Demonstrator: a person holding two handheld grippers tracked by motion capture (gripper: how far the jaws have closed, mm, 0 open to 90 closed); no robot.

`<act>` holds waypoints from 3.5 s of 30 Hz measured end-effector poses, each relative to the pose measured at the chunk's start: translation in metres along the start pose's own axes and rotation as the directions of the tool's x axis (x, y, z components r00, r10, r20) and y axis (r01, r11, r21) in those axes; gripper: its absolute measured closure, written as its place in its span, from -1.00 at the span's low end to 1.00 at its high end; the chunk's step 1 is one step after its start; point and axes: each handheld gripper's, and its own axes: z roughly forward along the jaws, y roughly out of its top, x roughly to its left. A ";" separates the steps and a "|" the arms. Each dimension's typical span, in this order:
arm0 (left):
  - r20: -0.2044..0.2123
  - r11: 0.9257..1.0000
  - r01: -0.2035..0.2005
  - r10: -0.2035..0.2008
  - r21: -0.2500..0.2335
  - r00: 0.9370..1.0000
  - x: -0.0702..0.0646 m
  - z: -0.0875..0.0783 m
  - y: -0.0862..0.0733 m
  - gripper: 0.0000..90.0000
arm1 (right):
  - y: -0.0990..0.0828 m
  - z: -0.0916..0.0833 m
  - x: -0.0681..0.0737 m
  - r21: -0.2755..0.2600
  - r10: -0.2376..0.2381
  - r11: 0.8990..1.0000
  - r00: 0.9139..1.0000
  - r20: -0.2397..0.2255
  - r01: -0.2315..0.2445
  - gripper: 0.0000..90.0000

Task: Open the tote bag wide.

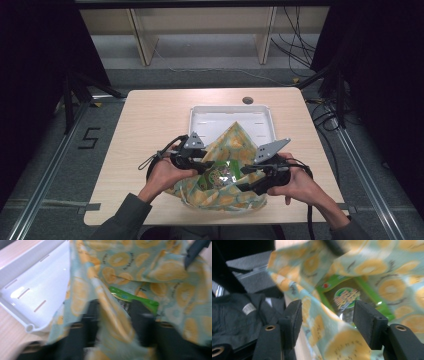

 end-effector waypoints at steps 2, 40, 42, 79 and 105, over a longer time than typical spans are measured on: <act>-0.016 1.000 0.005 -0.005 0.001 1.000 0.008 0.000 -0.001 0.77 | -0.003 0.007 0.000 0.020 -0.022 1.000 1.000 0.006 0.022 0.06; -0.050 0.975 0.157 -0.166 -0.156 0.985 0.030 -0.062 -0.019 0.04 | -0.006 -0.016 0.017 -0.002 -0.055 0.998 0.998 -0.026 0.055 0.06; -0.061 0.969 0.164 -0.178 -0.185 0.982 0.026 -0.071 -0.020 0.02 | 0.000 -0.018 0.016 -0.013 -0.046 0.999 0.999 -0.020 0.045 0.03; 0.047 0.977 0.170 -0.166 -0.126 0.985 -0.066 -0.036 -0.114 0.99 | 0.054 0.074 -0.055 0.099 -0.006 0.995 0.999 0.032 0.003 -0.22; 0.049 0.990 0.137 -0.136 -0.027 0.990 -0.076 0.027 -0.108 0.99 | 0.038 0.123 -0.073 0.157 0.031 0.987 0.997 0.077 -0.043 -0.19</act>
